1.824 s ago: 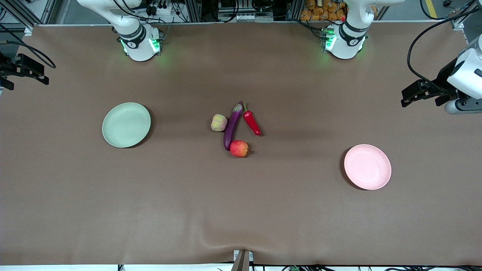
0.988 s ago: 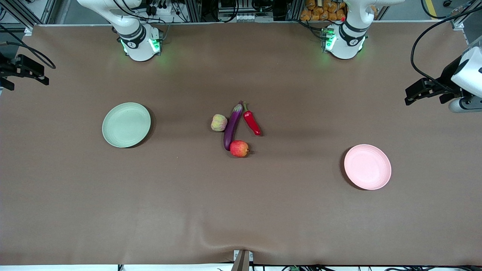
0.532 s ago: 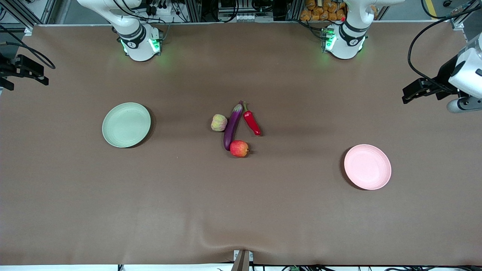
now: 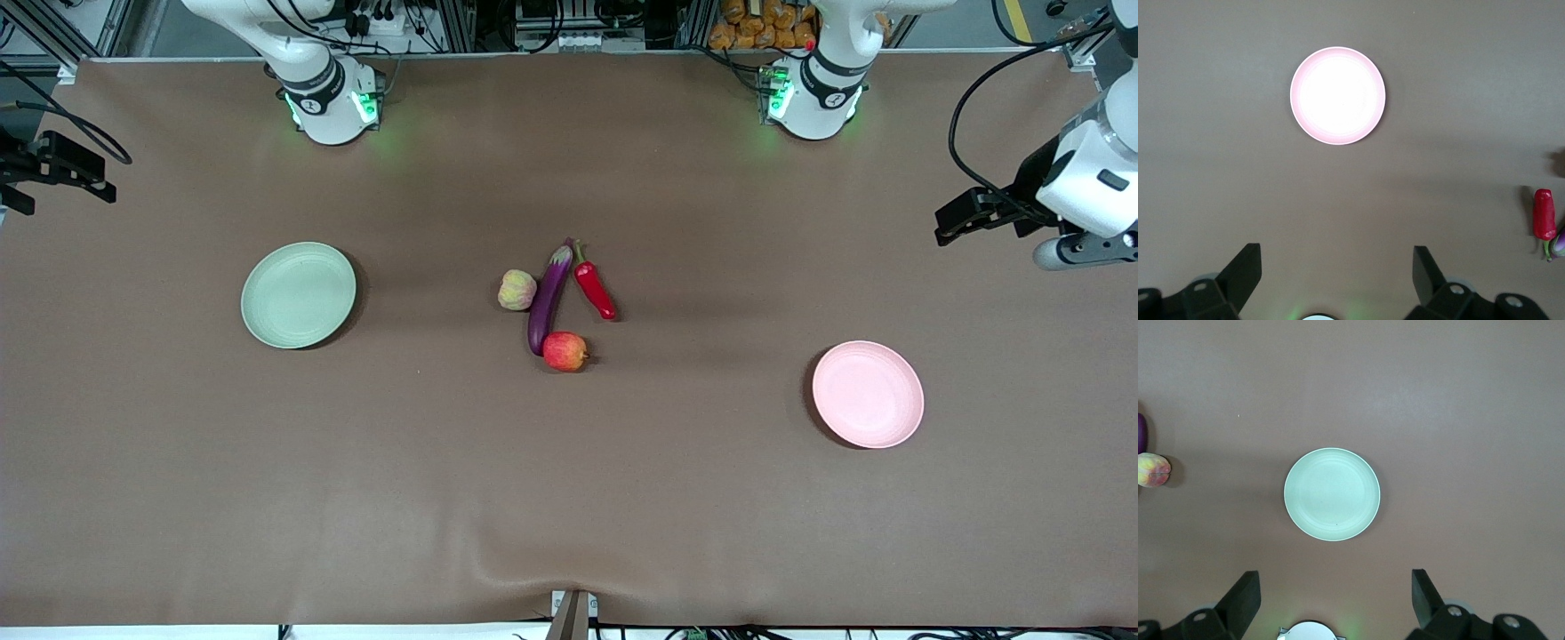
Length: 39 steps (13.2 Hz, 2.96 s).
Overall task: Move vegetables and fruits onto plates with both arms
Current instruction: 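Reach the left gripper down to the red chili pepper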
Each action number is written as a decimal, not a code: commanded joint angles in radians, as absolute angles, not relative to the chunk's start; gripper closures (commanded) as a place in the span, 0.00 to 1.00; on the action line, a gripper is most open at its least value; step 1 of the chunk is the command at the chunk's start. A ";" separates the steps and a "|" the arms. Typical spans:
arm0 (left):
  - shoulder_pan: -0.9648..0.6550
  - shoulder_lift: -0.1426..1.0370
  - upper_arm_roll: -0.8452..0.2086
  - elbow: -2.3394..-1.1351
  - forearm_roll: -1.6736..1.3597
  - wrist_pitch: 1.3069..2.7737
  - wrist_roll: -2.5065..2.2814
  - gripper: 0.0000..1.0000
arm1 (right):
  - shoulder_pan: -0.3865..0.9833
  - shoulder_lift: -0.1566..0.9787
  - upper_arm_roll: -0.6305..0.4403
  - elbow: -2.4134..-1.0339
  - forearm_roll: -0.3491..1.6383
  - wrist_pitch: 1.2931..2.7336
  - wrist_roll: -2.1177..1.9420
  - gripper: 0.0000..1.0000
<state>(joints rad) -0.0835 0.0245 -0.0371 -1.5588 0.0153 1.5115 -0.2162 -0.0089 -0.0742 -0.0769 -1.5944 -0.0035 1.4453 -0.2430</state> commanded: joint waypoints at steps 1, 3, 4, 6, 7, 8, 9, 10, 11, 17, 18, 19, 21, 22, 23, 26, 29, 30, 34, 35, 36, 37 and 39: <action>-0.103 0.029 -0.070 -1.597 0.005 1.540 -0.276 0.00 | -0.017 -0.080 -0.071 -1.600 -0.005 1.443 -0.250 0.00; -0.103 0.032 -0.122 -1.650 -0.014 1.620 -0.334 0.00 | -0.017 -0.080 -0.071 -1.600 -0.005 1.443 -0.249 0.00; -0.103 0.049 -0.152 -1.663 -0.014 1.638 -0.359 0.00 | -0.015 -0.080 -0.071 -1.600 -0.005 1.443 -0.249 0.00; -0.103 0.078 -0.230 -1.689 -0.015 1.684 -0.463 0.00 | -0.017 -0.078 -0.071 -1.600 -0.005 1.445 -0.250 0.00; -0.103 0.083 -0.264 -1.724 -0.015 1.734 -0.513 0.00 | -0.017 -0.078 -0.071 -1.600 -0.005 1.445 -0.249 0.00; -0.103 0.083 -0.296 -1.773 -0.015 1.797 -0.562 0.00 | -0.018 -0.078 -0.071 -1.600 -0.005 1.443 -0.249 0.00; -0.103 0.083 -0.333 -1.823 -0.015 1.865 -0.616 0.00 | -0.018 -0.077 -0.071 -1.600 -0.003 1.443 -0.249 0.00; -0.104 0.084 -0.366 -1.857 -0.015 1.915 -0.674 0.00 | -0.018 -0.077 -0.071 -1.600 -0.003 1.445 -0.247 0.00; -0.106 0.101 -0.389 -1.868 -0.014 1.942 -0.722 0.00 | -0.017 -0.074 -0.071 -1.600 -0.002 1.445 -0.247 0.00; -0.253 0.268 -0.416 -1.870 0.040 2.115 -1.030 0.00 | -0.017 -0.071 -0.071 -1.600 0.000 1.445 -0.247 0.00; -0.280 0.297 -0.416 -1.870 0.075 2.137 -1.084 0.00 | -0.015 -0.071 -0.071 -1.600 0.000 1.445 -0.247 0.00; -0.305 0.323 -0.416 -1.871 0.099 2.161 -1.124 0.00 | -0.015 -0.071 -0.071 -1.600 0.000 1.445 -0.247 0.00; -0.342 0.371 -0.416 -1.873 0.153 2.209 -1.204 0.00 | -0.015 -0.071 -0.071 -1.600 0.000 1.445 -0.247 0.00; -0.351 0.394 -0.416 -1.873 0.181 2.232 -1.242 0.00 | -0.015 -0.071 -0.071 -1.600 0.000 1.445 -0.247 0.00; -0.360 0.417 -0.416 -1.873 0.202 2.262 -1.279 0.00 | -0.015 -0.069 -0.071 -1.600 0.000 1.445 -0.247 0.00; -0.409 0.500 -0.416 -1.871 0.289 2.365 -1.435 0.00 | -0.009 -0.058 -0.071 -1.598 0.000 1.437 -0.244 0.00; -0.439 0.575 -0.416 -1.867 0.418 2.423 -1.593 0.00 | 0.009 -0.032 -0.069 -1.597 0.000 1.443 -0.245 0.00; -0.448 0.595 -0.416 -1.865 0.434 2.439 -1.617 0.00 | 0.021 -0.022 -0.069 -1.591 -0.005 1.448 -0.244 0.00; -0.462 0.644 -0.416 -1.855 0.440 2.483 -1.651 0.22 | 0.023 -0.009 -0.069 -1.588 0.001 1.450 -0.242 0.00; -0.462 0.656 -0.416 -1.855 0.440 2.491 -1.651 0.33 | 0.018 0.011 -0.071 -1.586 0.012 1.456 -0.248 0.00; -0.462 0.667 -0.416 -1.855 0.442 2.502 -1.651 0.44 | 0.017 0.029 -0.071 -1.579 0.014 1.457 -0.250 0.00; -0.460 0.673 -0.414 -1.855 0.442 2.508 -1.649 0.52 | 0.020 0.046 -0.071 -1.577 0.012 1.457 -0.250 0.00; -0.450 0.670 -0.413 -1.856 0.446 2.508 -1.643 0.94 | 0.034 0.083 -0.069 -1.563 0.015 1.457 -0.249 0.00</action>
<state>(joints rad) -0.4580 0.6625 -0.4135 -1.8695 0.4108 2.4955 -1.6208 0.0272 0.0384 -0.0716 -1.6017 -0.0012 1.4619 -0.2430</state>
